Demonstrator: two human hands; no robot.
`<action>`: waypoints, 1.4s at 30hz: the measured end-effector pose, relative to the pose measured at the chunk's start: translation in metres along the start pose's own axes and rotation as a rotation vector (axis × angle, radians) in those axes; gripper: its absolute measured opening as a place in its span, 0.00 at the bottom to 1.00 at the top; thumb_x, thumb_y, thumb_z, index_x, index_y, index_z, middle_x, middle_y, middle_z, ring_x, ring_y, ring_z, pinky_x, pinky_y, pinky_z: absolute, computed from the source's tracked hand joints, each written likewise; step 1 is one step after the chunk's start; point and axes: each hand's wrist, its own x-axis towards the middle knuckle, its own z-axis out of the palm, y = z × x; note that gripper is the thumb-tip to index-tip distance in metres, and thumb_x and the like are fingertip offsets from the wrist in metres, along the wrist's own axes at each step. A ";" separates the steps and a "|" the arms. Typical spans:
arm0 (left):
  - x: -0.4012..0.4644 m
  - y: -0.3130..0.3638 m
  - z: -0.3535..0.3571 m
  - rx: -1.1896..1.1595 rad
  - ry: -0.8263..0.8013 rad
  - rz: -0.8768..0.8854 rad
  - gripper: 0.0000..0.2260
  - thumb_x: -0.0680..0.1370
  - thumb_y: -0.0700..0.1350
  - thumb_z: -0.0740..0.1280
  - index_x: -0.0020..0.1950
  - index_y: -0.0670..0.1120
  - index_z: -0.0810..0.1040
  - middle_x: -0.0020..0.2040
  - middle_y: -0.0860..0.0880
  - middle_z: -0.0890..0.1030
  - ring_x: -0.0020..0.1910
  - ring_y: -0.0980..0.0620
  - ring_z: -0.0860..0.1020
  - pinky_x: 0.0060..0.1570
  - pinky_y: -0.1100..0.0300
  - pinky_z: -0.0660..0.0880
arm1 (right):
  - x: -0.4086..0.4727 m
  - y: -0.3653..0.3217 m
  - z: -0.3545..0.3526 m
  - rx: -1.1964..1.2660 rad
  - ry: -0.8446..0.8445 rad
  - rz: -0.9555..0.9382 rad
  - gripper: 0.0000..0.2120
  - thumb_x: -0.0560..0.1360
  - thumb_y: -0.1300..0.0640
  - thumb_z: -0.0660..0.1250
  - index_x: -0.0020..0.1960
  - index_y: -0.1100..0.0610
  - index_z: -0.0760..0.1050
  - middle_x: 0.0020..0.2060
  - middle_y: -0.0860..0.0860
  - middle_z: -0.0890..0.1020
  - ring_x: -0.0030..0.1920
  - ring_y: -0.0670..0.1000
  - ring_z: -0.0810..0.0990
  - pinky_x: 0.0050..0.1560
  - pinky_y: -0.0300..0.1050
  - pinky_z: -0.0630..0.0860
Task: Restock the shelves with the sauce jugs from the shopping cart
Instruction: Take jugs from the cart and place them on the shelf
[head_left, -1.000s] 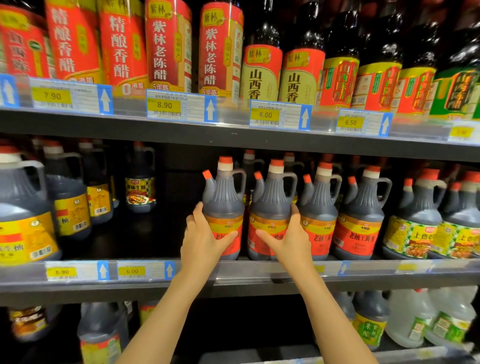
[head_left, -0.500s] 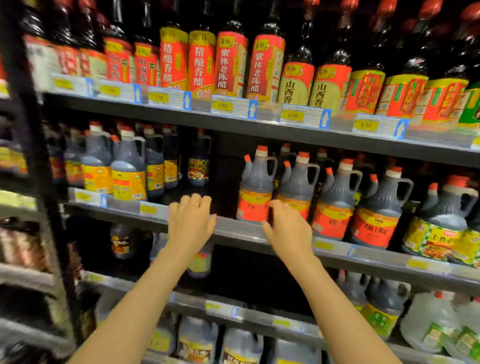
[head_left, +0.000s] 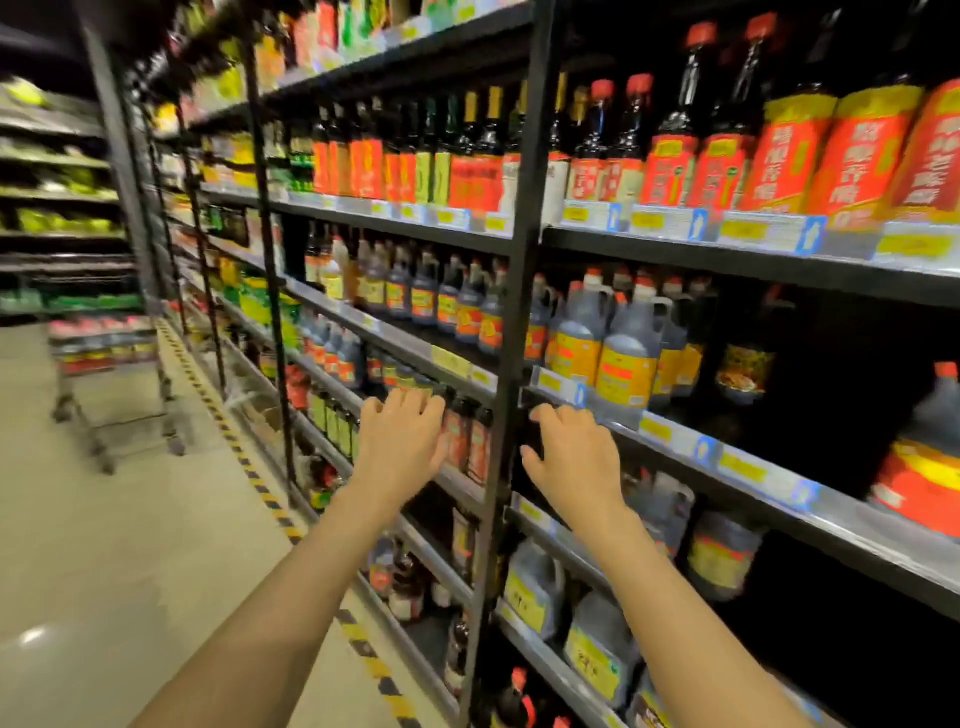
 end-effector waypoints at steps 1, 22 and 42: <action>-0.005 -0.027 0.001 0.036 -0.009 -0.038 0.14 0.67 0.47 0.76 0.48 0.43 0.79 0.41 0.44 0.80 0.41 0.42 0.79 0.38 0.48 0.76 | 0.011 -0.025 0.008 0.004 0.005 -0.036 0.18 0.77 0.49 0.62 0.63 0.55 0.69 0.55 0.53 0.78 0.57 0.56 0.75 0.48 0.49 0.73; -0.059 -0.486 0.073 0.308 -0.098 -0.449 0.14 0.63 0.46 0.76 0.44 0.44 0.78 0.39 0.45 0.79 0.37 0.43 0.78 0.33 0.53 0.72 | 0.235 -0.456 0.194 0.290 -0.123 -0.439 0.17 0.77 0.48 0.59 0.64 0.53 0.68 0.60 0.51 0.74 0.61 0.55 0.71 0.57 0.49 0.70; 0.120 -0.846 0.291 0.451 -0.223 -0.606 0.17 0.79 0.52 0.57 0.65 0.48 0.67 0.61 0.48 0.73 0.60 0.47 0.70 0.55 0.53 0.66 | 0.580 -0.716 0.436 0.395 -0.172 -0.556 0.20 0.77 0.47 0.58 0.66 0.53 0.66 0.61 0.52 0.73 0.63 0.54 0.70 0.57 0.48 0.69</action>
